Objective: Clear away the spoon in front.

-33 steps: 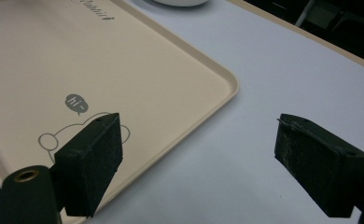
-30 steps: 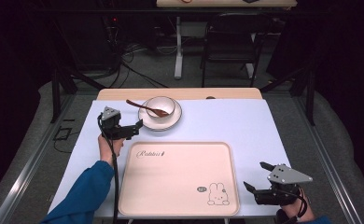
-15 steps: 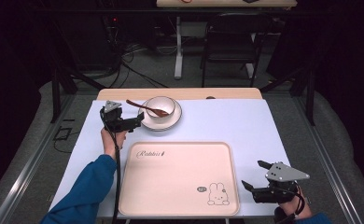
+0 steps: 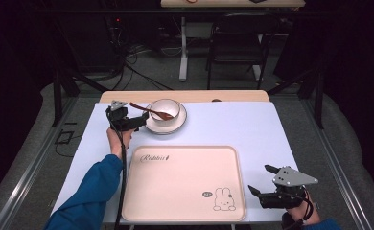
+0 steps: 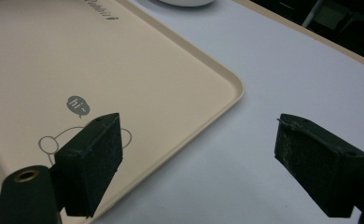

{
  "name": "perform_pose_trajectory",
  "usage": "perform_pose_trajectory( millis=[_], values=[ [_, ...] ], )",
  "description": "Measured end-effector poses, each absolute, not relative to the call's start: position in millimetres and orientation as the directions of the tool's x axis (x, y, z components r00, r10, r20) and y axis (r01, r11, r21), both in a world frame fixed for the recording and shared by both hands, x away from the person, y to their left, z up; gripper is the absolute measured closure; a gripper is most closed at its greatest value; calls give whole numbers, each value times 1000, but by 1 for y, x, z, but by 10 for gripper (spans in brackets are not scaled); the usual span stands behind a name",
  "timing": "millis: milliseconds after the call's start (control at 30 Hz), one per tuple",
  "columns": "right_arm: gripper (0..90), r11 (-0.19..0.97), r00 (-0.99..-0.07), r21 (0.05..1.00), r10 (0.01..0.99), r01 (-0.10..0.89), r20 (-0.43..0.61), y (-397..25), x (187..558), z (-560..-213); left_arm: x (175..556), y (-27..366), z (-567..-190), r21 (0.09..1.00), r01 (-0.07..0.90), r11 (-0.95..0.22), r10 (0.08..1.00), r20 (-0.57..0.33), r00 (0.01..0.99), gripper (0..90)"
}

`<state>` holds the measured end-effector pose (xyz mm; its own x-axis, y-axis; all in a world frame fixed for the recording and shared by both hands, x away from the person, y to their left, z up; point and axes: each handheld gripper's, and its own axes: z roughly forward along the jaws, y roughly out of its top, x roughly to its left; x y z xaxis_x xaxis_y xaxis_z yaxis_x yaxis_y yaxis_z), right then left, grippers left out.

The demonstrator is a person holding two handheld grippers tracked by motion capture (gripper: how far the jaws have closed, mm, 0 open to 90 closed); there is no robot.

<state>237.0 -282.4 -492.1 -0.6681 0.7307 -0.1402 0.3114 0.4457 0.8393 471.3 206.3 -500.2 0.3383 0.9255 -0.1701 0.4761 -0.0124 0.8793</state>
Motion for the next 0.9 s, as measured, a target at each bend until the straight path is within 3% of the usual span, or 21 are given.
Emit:
perform_pose_trajectory(
  millis=[433, 700, 900],
  values=[
    [143, 448, -674, 837, 726, 313, -137, -281, 238, -492, 488, 206, -510, 885, 466, 23, 945, -172, 279, 224],
    [143, 451, -678, 837, 722, 311, -137, -281, 240, -492, 496, 209, -517, 880, 467, 89, 936, -234, 263, 385],
    [143, 449, -677, 837, 723, 313, -135, -281, 240, -492, 497, 211, -521, 885, 444, 138, 935, -265, 238, 442]
  ],
)
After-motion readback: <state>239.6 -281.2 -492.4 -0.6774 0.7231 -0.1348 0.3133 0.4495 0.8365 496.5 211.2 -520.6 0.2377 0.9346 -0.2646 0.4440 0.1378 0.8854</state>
